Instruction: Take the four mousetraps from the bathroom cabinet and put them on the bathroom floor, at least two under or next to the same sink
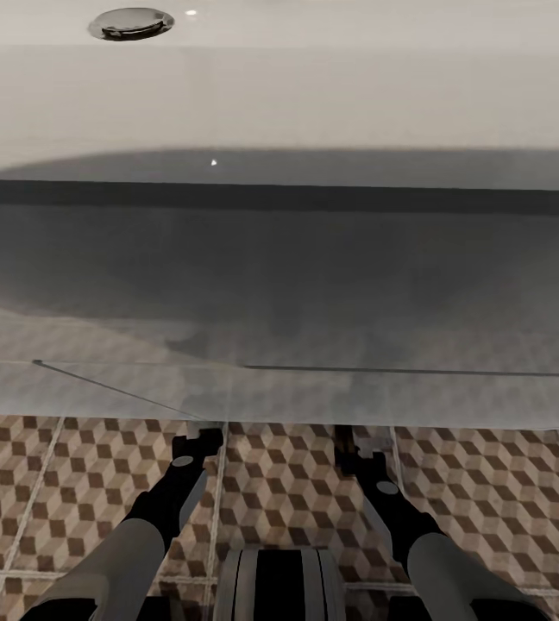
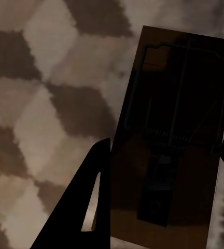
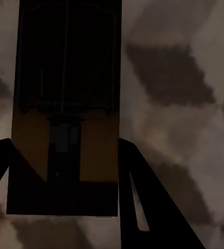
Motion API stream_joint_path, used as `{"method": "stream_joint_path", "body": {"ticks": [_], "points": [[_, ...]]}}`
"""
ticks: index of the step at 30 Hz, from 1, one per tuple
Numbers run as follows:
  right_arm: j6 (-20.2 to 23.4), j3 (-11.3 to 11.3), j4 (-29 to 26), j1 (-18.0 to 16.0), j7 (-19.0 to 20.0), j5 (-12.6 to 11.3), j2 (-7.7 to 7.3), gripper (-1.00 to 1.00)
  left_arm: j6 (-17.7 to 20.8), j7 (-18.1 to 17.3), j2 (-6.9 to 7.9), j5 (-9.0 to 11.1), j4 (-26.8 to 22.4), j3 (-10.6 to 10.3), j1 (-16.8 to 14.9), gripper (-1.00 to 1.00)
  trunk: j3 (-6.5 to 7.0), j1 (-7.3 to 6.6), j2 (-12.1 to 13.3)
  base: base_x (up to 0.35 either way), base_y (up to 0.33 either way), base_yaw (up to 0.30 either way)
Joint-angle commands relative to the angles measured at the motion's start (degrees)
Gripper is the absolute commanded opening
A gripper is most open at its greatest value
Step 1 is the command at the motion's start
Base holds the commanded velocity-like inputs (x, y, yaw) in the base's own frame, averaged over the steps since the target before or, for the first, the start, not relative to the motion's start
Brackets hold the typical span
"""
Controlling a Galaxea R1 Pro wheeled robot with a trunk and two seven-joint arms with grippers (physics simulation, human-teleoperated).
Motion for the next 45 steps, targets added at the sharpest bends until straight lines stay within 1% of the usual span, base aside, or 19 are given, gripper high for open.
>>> {"method": "stream_joint_path", "body": {"ticks": [1, 13, 21, 34, 37, 41, 42, 45], "points": [[-0.2, -0.4, 0.1, -0.2, 0.0, 0.4, 0.07, -1.00, 0.2, 0.1, -0.01, -0.5, -0.1, 0.3, 0.0, -1.00, -0.03, -0.01, 0.0, 0.000, 0.000, 0.000], [-0.1, -0.4, 0.5, -2.1, -0.1, 0.4, 0.14, -1.00, 0.2, 0.1, -0.01, -0.2, -0.3, 0.4, 0.0, -1.00, -0.03, -0.01, 0.0, 0.000, 0.000, 0.000], [-0.1, -0.4, 3.2, -4.5, -0.3, 0.4, 0.16, -1.00, 0.2, 0.1, -0.07, -0.3, -0.3, 0.3, 0.0, -1.00, -0.03, -0.01, 0.0, 0.000, 0.000, 0.000], [-0.2, -0.4, 4.2, -5.0, -0.3, 0.3, 0.10, -1.00, 0.2, 0.0, -0.08, -0.3, -0.2, 0.3, 0.0, -1.00, -0.03, -0.01, 0.0, 0.000, 0.000, 0.000], [-0.2, -0.5, 4.8, -5.2, -0.3, -0.3, -0.06, -1.00, 0.2, 0.0, -0.09, -0.4, -0.2, 0.3, 0.0, -1.00, -0.03, -0.01, 0.0, 0.000, 0.000, 0.000], [-0.2, -0.5, 6.5, -6.2, -0.1, -2.0, -0.49, -1.00, 0.2, 0.0, -0.09, -0.4, -0.2, 0.3, 0.0, -1.00, -0.03, -0.01, 0.0, 0.000, 0.000, 0.000], [-0.2, -0.5, 7.1, -6.5, -0.1, -2.7, -0.73, -1.00, 0.2, 0.0, -0.09, -0.4, -0.2, 0.3, 0.0, -1.00, -0.03, -0.01, 0.0, 0.000, 0.000, 0.000], [-0.3, -0.5, 7.6, -6.8, 0.0, -3.3, -1.21, -1.00, 0.2, 0.0, -0.09, -0.4, -0.2, 0.3, 0.0, -1.00, -0.03, -0.01, 0.0, 0.000, 0.000, 0.000]]}}
